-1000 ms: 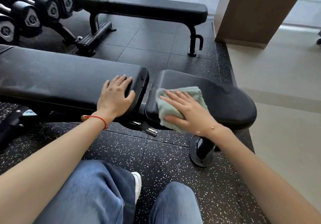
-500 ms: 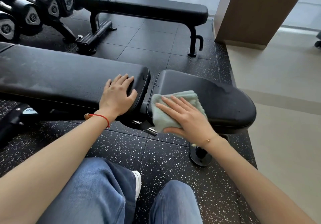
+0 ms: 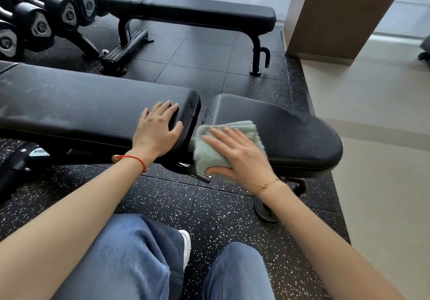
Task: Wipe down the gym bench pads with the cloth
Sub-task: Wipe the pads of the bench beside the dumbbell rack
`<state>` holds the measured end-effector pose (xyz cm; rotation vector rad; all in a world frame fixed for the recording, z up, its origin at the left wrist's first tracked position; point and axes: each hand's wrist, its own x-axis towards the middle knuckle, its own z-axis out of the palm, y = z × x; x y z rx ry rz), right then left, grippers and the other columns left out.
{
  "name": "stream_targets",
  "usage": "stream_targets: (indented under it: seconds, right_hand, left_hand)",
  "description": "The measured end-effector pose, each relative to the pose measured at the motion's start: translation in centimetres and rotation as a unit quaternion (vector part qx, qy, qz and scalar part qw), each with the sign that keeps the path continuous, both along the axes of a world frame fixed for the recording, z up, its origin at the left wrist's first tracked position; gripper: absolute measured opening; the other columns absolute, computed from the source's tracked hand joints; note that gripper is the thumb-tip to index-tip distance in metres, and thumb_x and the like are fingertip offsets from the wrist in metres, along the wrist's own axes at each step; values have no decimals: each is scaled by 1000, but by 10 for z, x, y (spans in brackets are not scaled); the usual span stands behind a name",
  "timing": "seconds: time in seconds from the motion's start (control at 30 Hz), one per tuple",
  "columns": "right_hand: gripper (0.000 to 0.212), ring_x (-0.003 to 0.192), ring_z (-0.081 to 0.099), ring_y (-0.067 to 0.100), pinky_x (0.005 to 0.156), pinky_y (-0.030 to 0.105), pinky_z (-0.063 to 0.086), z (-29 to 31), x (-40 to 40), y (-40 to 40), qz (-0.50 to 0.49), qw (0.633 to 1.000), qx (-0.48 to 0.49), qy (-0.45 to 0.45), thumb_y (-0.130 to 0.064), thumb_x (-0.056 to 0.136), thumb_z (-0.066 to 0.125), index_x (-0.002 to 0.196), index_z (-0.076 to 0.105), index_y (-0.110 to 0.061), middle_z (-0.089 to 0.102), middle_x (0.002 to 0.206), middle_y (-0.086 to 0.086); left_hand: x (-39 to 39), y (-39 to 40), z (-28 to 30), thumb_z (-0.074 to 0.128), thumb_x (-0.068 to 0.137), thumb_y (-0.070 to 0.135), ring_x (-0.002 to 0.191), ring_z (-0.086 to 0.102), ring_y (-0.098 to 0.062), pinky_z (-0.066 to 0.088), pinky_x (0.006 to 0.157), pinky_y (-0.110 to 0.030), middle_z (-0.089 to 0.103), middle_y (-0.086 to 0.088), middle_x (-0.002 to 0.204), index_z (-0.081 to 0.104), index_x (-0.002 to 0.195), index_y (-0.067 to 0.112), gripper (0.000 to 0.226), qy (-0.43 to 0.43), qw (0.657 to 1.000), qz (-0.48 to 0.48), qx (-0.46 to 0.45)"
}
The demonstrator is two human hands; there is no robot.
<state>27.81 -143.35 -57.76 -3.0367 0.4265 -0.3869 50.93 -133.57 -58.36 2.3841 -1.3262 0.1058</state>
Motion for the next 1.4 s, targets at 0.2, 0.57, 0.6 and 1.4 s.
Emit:
stream_targets:
  seconds: [0.2, 0.57, 0.6, 1.4]
  right_hand:
    - [85, 149, 17, 19, 122, 37, 9, 18, -25, -74, -166, 976, 140, -12, -77, 83, 32, 151, 32, -25, 26, 160, -3]
    - [72, 150, 5, 14, 122, 35, -3, 17, 12, -34, -31, 992, 120, 18, -73, 91, 22, 153, 17, -36, 13, 162, -10]
    - [73, 149, 6, 12, 123, 36, -1, 16, -4, -34, -29, 992, 125, 11, -76, 88, 18, 152, 16, -39, 14, 161, -12]
    - [74, 149, 14, 25, 122, 37, 7, 21, -55, -103, -318, 942, 111, 16, -63, 95, 31, 154, 20, -20, 20, 162, 3]
  left_hand:
    - [-3, -2, 1, 36, 90, 44, 147, 24, -19, 11, 122, -44, 35, -2, 156, 41, 147, 22, 61, -3, 1000, 6, -4]
    - [2, 0, -2, 39, 94, 44, 148, 21, -16, 10, 122, -42, 33, 1, 157, 39, 148, 25, 57, -4, 1000, -5, 0]
    - [1, -1, -2, 36, 92, 46, 148, 21, -16, 10, 122, -42, 33, 1, 157, 39, 148, 25, 60, -3, 1000, -3, 2]
    - [-58, -34, 16, 49, 96, 29, 145, 28, -20, 15, 121, -43, 40, -4, 153, 46, 143, 18, 49, 28, 994, -99, -28]
